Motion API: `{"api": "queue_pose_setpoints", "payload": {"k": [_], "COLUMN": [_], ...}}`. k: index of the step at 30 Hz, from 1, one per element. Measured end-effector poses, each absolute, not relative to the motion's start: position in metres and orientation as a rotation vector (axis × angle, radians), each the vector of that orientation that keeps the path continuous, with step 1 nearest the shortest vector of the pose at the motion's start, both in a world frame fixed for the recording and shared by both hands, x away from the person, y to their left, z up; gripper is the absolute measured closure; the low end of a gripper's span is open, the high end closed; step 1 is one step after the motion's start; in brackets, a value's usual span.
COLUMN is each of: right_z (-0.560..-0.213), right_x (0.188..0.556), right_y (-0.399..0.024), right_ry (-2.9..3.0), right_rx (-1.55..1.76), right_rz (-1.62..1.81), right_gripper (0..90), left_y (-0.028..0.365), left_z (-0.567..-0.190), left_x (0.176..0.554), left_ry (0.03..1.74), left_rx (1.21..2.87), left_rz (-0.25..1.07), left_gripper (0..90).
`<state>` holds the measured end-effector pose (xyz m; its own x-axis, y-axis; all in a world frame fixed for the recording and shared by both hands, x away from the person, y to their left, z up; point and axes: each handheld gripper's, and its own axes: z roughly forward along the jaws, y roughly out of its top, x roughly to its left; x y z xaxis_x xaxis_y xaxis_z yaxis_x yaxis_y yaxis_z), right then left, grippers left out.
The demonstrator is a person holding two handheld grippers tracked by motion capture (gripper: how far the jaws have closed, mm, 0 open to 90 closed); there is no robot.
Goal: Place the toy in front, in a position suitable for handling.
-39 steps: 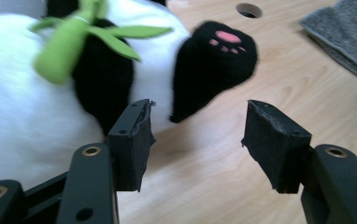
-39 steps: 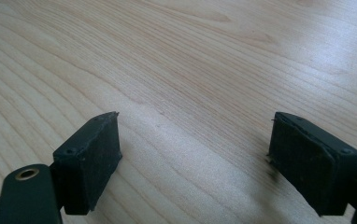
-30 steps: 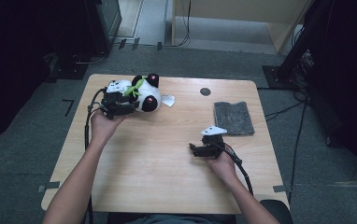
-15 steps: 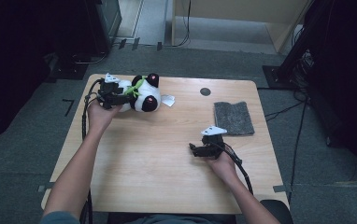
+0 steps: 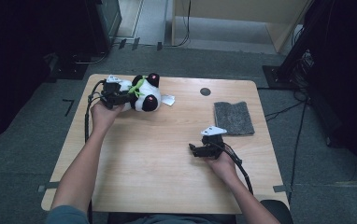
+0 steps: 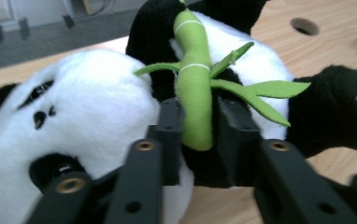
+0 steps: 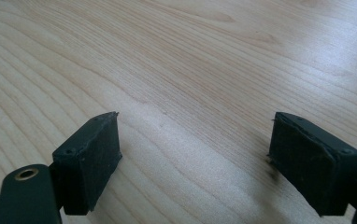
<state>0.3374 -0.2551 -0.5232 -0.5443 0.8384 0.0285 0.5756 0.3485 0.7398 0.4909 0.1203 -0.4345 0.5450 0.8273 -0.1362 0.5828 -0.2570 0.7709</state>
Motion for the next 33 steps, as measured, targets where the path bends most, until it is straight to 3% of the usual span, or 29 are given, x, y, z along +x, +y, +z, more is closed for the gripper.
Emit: {"api": "queue_pose_setpoints", "payload": {"k": [16, 33], "right_z": [-0.523, -0.523], "right_x": [0.337, 0.338], "right_y": [-0.255, -0.255], "right_ry": [2.26, 2.264], "right_rx": [1.244, 1.247], "right_rz": [1.024, 1.019], "right_gripper": [16.3, 16.5], "left_y": [0.119, 0.091], "left_z": [-0.408, -0.369], "left_x": [0.475, 0.435], "left_ry": [1.129, 1.067], "left_rx": [1.932, 1.92], "left_rz": [0.386, 0.287], "left_gripper": [81.0, 81.0]}}
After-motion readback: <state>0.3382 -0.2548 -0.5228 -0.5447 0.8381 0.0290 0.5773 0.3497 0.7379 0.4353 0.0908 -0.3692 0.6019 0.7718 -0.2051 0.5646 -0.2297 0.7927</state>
